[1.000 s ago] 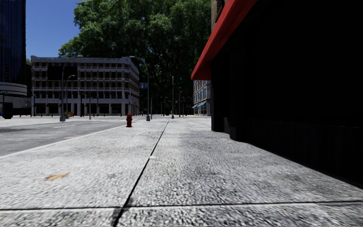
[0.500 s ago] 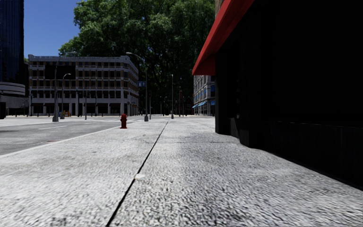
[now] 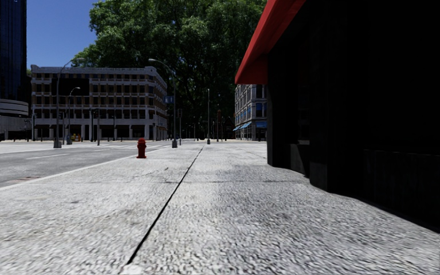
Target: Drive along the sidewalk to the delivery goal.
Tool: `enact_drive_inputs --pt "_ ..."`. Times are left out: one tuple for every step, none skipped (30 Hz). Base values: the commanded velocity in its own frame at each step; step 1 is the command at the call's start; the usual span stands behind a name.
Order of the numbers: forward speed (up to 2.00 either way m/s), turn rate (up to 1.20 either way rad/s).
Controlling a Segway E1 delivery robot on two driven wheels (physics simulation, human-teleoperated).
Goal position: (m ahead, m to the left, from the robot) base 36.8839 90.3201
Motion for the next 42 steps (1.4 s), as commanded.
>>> enact_drive_inputs --pt "2.00 0.00" --pt "2.00 0.00" --pt "2.00 0.00" --pt "2.00 0.00" --pt "2.00 0.00" --pt "2.00 0.00" --pt "2.00 0.00" --pt "2.00 0.00" --pt "2.00 0.00" --pt "2.00 0.00" --pt "2.00 0.00" --pt "2.00 0.00" --pt "2.00 0.00" --pt "2.00 0.00" --pt "2.00 0.00" --pt "2.00 0.00" --pt "2.00 0.00" --pt "2.00 0.00" --pt "2.00 0.00" --pt "2.00 0.00" --pt "2.00 0.00" --pt "2.00 0.00" --pt "2.00 0.00" --pt "2.00 0.00" --pt "2.00 0.00" --pt "2.00 0.00" --pt "2.00 0.00" --pt "2.00 0.00" --pt "2.00 0.00" --pt "2.00 0.00" --pt "2.00 0.00" --pt "2.00 0.00" --pt "2.00 0.00" --pt "2.00 0.00" --pt "2.00 0.00" --pt "2.00 0.00" --pt "2.00 0.00" --pt "2.00 0.00" --pt "2.00 0.00" --pt "2.00 0.00" --pt "2.00 0.00" --pt "2.00 0.00"
